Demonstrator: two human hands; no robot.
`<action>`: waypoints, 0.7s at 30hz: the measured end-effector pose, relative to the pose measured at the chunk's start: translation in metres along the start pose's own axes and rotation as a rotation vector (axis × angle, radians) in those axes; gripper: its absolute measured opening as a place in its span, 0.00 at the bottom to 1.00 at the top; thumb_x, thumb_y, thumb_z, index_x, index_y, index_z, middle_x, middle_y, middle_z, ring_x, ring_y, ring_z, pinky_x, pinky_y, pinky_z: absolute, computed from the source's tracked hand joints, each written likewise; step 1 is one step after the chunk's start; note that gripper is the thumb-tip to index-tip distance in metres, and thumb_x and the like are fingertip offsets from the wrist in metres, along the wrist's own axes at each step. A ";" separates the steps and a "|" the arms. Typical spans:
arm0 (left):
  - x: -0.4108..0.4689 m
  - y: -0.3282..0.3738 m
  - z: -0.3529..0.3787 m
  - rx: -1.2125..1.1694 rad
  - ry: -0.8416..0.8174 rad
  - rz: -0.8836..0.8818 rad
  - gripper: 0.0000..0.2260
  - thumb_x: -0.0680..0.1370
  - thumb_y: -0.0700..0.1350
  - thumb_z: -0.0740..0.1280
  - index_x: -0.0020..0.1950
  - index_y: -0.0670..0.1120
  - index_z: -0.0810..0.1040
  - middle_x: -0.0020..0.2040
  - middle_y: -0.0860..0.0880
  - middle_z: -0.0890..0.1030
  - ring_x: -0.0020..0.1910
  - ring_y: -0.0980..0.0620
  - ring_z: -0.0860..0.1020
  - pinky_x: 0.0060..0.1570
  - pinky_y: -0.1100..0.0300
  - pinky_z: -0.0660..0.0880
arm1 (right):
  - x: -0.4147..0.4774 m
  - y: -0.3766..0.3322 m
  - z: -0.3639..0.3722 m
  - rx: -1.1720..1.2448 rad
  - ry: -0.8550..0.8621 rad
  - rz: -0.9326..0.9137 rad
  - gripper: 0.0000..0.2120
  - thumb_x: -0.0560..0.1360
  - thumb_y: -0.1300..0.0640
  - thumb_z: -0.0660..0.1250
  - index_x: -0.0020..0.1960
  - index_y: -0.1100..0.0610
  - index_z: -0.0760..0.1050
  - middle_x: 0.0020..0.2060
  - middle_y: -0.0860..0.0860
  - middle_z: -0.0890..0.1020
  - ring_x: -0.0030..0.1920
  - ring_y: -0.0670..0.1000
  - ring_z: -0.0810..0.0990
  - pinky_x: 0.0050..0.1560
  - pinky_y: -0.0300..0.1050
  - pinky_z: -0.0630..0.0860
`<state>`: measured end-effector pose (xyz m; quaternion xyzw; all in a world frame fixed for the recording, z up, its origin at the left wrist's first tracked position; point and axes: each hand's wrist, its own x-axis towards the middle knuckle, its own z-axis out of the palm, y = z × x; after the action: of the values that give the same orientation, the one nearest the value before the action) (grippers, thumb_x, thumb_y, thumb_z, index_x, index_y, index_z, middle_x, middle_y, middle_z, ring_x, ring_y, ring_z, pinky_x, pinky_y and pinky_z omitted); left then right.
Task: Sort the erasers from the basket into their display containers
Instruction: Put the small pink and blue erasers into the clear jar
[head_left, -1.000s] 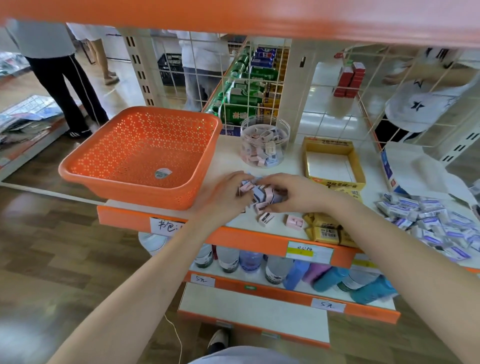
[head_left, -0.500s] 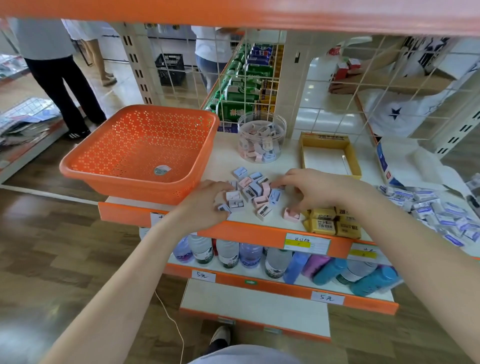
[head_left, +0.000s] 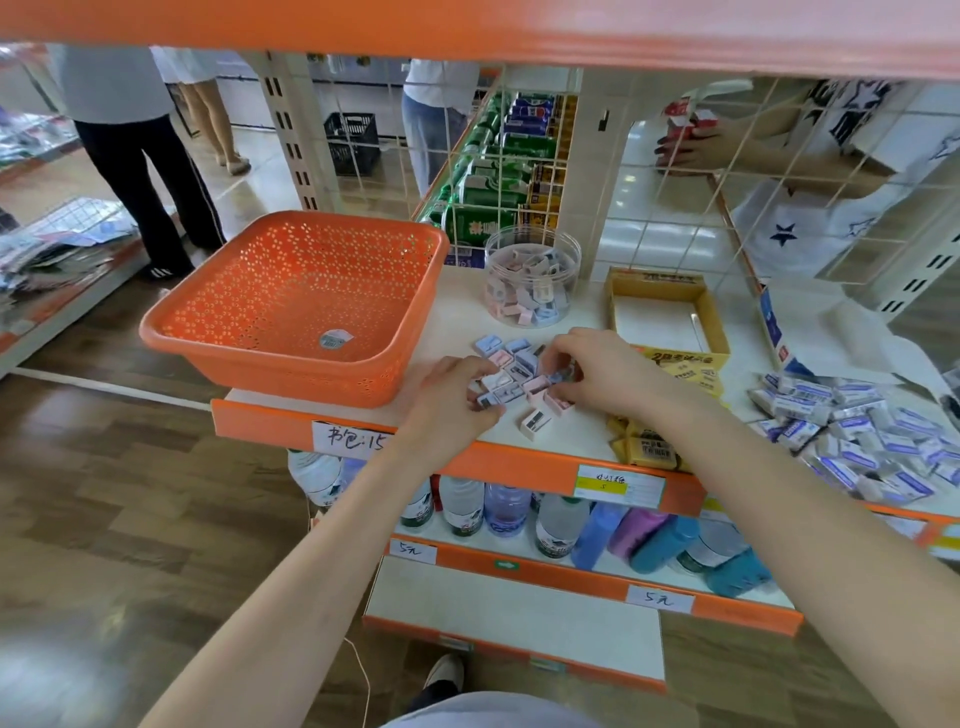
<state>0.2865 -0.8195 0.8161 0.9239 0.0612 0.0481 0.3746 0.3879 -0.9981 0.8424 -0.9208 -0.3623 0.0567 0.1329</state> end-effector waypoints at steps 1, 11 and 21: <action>0.000 -0.001 0.000 0.020 0.004 0.008 0.20 0.74 0.46 0.71 0.65 0.50 0.73 0.62 0.50 0.72 0.48 0.56 0.74 0.50 0.66 0.69 | 0.001 0.000 0.002 0.005 0.021 0.013 0.10 0.72 0.55 0.70 0.52 0.49 0.74 0.50 0.47 0.74 0.47 0.45 0.73 0.47 0.38 0.69; 0.009 0.000 0.010 0.081 -0.051 0.038 0.21 0.74 0.45 0.71 0.66 0.52 0.72 0.65 0.51 0.70 0.61 0.51 0.71 0.56 0.64 0.66 | 0.000 -0.002 0.010 0.049 -0.050 0.043 0.27 0.72 0.50 0.69 0.69 0.49 0.67 0.63 0.52 0.69 0.62 0.54 0.69 0.62 0.49 0.69; 0.015 -0.001 0.019 0.080 0.039 0.054 0.13 0.75 0.42 0.68 0.60 0.49 0.78 0.61 0.51 0.74 0.61 0.53 0.71 0.54 0.66 0.65 | 0.003 -0.005 0.015 0.083 0.023 0.077 0.19 0.75 0.53 0.66 0.65 0.51 0.71 0.55 0.53 0.72 0.55 0.53 0.74 0.54 0.46 0.72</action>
<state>0.3043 -0.8295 0.8025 0.9383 0.0453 0.0740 0.3348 0.3839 -0.9899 0.8292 -0.9284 -0.3223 0.0663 0.1727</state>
